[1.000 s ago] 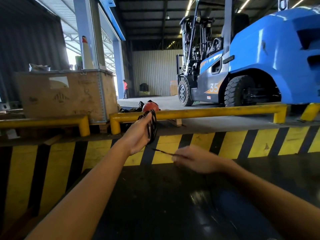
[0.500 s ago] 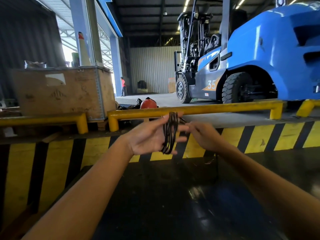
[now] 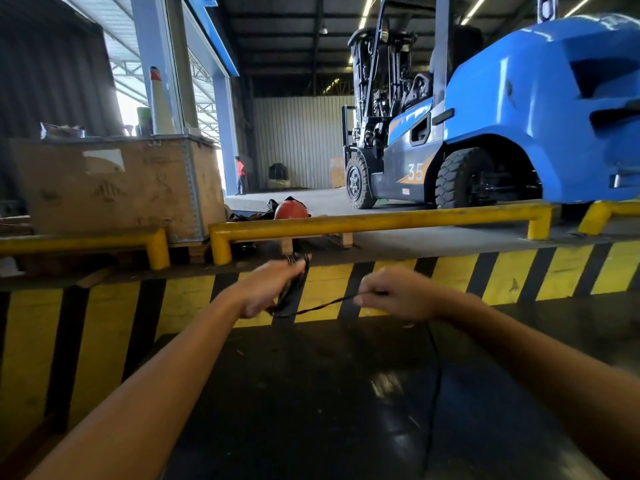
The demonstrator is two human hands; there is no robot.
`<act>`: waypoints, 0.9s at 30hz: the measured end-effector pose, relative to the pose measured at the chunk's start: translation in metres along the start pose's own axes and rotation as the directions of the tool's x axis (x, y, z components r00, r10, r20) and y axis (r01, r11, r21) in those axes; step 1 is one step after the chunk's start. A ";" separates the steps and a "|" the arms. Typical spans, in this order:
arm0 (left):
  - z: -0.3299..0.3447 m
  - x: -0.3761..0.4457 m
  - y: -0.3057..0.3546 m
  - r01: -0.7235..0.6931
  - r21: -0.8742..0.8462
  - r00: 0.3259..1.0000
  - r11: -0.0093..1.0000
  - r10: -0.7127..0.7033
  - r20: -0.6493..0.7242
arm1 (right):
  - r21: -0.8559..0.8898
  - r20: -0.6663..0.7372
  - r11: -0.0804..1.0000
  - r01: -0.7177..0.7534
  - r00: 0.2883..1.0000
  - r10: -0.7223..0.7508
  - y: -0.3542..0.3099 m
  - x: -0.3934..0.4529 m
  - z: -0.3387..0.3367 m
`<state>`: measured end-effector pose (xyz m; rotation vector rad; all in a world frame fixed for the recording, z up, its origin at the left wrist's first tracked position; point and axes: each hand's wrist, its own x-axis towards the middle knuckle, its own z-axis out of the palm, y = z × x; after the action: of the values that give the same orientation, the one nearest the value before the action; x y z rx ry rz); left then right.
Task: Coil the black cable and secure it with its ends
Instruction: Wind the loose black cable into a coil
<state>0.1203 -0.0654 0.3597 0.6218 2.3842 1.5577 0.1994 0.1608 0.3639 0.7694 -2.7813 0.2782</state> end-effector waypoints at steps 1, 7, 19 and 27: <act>0.001 -0.004 -0.004 0.047 0.112 0.997 0.993 -0.053 0.050 | 0.006 -0.075 0.999 -0.031 0.997 0.032 0.009 0.000 -0.010; 0.018 -0.019 -0.006 0.128 0.072 0.785 0.989 -0.146 0.602 | 0.154 -0.434 0.977 -0.150 0.878 0.203 0.033 0.016 -0.002; 0.004 -0.013 0.031 -0.176 -0.712 0.954 0.680 0.296 0.047 | 0.504 0.057 0.850 -0.152 0.988 0.143 -0.058 -0.002 0.080; -0.001 -0.011 -0.006 -0.032 0.010 0.998 0.999 0.032 0.059 | 0.134 -0.032 0.991 -0.001 0.999 0.005 -0.036 -0.001 0.003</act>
<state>0.1282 -0.0732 0.3546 0.7019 2.3524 1.5178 0.2186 0.1304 0.3655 0.7843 -2.7555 0.4785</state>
